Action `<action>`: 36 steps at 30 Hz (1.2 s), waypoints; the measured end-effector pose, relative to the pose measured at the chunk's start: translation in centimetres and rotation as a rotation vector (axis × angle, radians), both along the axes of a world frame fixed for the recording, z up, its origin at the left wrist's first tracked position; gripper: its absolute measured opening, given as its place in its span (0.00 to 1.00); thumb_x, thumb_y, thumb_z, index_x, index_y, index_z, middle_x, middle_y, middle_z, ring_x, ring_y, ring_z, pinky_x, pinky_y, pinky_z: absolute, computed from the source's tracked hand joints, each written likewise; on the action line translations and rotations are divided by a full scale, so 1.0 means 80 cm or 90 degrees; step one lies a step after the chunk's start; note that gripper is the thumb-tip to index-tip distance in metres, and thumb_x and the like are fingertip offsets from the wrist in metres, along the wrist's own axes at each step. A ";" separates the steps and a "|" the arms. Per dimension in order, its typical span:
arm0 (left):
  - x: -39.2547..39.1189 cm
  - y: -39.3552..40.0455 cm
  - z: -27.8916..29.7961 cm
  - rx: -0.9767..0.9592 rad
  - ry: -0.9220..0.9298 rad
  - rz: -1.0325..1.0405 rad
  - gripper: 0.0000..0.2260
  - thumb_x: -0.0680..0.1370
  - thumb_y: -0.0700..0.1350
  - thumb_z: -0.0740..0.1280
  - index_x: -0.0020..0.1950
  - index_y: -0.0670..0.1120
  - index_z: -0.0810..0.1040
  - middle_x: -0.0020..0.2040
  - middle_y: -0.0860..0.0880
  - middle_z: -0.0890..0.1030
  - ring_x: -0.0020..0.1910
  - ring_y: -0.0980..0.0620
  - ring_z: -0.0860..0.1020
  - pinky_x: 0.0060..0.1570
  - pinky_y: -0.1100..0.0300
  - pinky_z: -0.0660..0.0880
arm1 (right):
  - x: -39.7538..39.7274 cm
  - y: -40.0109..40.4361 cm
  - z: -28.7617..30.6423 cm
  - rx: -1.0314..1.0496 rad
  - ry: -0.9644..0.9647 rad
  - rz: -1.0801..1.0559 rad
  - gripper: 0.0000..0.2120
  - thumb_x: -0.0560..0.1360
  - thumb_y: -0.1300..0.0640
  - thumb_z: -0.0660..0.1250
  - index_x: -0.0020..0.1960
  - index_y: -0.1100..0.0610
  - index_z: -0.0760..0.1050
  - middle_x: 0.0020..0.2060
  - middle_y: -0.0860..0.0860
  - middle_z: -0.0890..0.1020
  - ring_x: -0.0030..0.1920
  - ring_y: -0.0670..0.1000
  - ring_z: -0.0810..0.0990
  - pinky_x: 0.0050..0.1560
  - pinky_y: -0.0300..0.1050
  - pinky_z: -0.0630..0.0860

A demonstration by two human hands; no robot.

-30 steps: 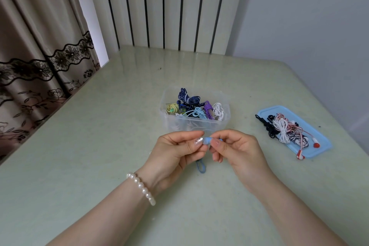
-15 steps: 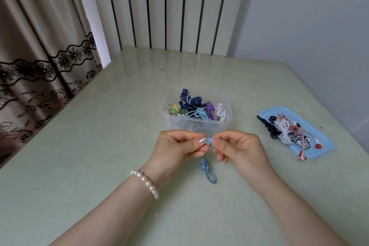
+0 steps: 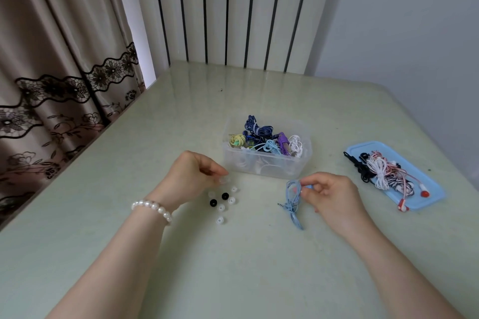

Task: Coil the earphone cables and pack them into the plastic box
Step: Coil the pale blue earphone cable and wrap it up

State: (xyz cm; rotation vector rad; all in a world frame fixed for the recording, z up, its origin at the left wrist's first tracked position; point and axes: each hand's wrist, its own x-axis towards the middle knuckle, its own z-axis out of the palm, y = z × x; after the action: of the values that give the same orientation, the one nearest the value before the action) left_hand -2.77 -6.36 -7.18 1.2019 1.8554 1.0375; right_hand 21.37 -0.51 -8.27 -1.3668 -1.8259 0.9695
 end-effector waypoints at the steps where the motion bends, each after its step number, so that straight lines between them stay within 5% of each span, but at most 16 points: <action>1: 0.001 0.001 -0.001 -0.012 0.021 -0.010 0.08 0.68 0.36 0.74 0.35 0.49 0.83 0.30 0.53 0.81 0.28 0.60 0.75 0.33 0.70 0.72 | 0.002 0.000 0.003 0.012 0.042 -0.007 0.12 0.68 0.65 0.72 0.35 0.48 0.77 0.25 0.52 0.71 0.24 0.45 0.66 0.30 0.38 0.67; 7: 0.001 0.001 -0.005 -0.044 0.092 -0.045 0.13 0.68 0.34 0.72 0.31 0.52 0.81 0.32 0.48 0.83 0.31 0.53 0.75 0.38 0.60 0.74 | 0.004 -0.004 0.016 0.088 0.215 -0.034 0.09 0.68 0.67 0.71 0.34 0.55 0.77 0.21 0.51 0.73 0.21 0.45 0.65 0.24 0.33 0.64; 10: -0.007 0.005 -0.010 -0.030 0.130 -0.006 0.15 0.70 0.33 0.69 0.32 0.53 0.80 0.33 0.51 0.81 0.32 0.55 0.75 0.35 0.66 0.71 | 0.006 -0.003 0.014 0.107 0.195 -0.042 0.12 0.66 0.67 0.72 0.33 0.52 0.77 0.25 0.56 0.69 0.25 0.48 0.64 0.26 0.34 0.63; 13: -0.012 0.006 -0.013 -0.023 0.140 0.015 0.16 0.71 0.31 0.65 0.35 0.51 0.81 0.34 0.54 0.80 0.35 0.56 0.76 0.35 0.69 0.69 | 0.007 -0.003 0.009 0.093 0.119 -0.036 0.14 0.66 0.69 0.73 0.32 0.51 0.77 0.20 0.45 0.68 0.24 0.44 0.64 0.26 0.31 0.62; 17: -0.017 0.006 -0.014 -0.035 0.129 0.013 0.15 0.72 0.30 0.63 0.38 0.49 0.82 0.34 0.53 0.80 0.35 0.57 0.76 0.36 0.69 0.70 | 0.005 -0.003 0.003 0.049 0.052 -0.010 0.14 0.65 0.71 0.72 0.34 0.52 0.77 0.22 0.44 0.74 0.23 0.41 0.71 0.28 0.27 0.67; 20: -0.024 0.006 -0.015 -0.033 0.121 0.013 0.14 0.72 0.30 0.64 0.39 0.48 0.83 0.34 0.54 0.80 0.35 0.58 0.76 0.36 0.70 0.70 | 0.001 -0.008 0.003 -0.016 0.143 0.020 0.16 0.65 0.74 0.71 0.38 0.52 0.79 0.28 0.48 0.79 0.26 0.42 0.77 0.35 0.34 0.76; 24: -0.026 0.007 -0.017 -0.027 0.116 -0.008 0.08 0.72 0.34 0.68 0.41 0.46 0.83 0.33 0.56 0.79 0.34 0.60 0.75 0.36 0.72 0.68 | -0.009 -0.013 0.013 -0.043 0.258 0.067 0.11 0.69 0.74 0.67 0.45 0.60 0.79 0.26 0.50 0.81 0.27 0.47 0.80 0.31 0.35 0.77; 31: -0.032 0.004 -0.018 -0.007 0.112 -0.040 0.05 0.72 0.35 0.70 0.45 0.43 0.84 0.32 0.58 0.77 0.28 0.65 0.73 0.30 0.79 0.65 | -0.036 -0.007 0.015 0.002 0.188 0.073 0.04 0.72 0.63 0.66 0.44 0.60 0.81 0.23 0.49 0.73 0.23 0.42 0.67 0.27 0.31 0.66; 36: -0.038 0.001 -0.015 0.008 0.098 -0.080 0.06 0.72 0.36 0.71 0.48 0.40 0.83 0.32 0.56 0.77 0.25 0.69 0.72 0.30 0.79 0.65 | -0.054 -0.009 0.021 0.026 0.145 0.069 0.09 0.74 0.58 0.66 0.37 0.62 0.79 0.20 0.44 0.68 0.22 0.42 0.63 0.24 0.32 0.63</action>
State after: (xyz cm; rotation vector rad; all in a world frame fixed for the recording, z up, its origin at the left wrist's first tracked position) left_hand -5.81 -6.27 -8.39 1.4224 1.8635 0.9113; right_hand 17.06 -1.25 -6.59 -1.0927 -1.7506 1.0905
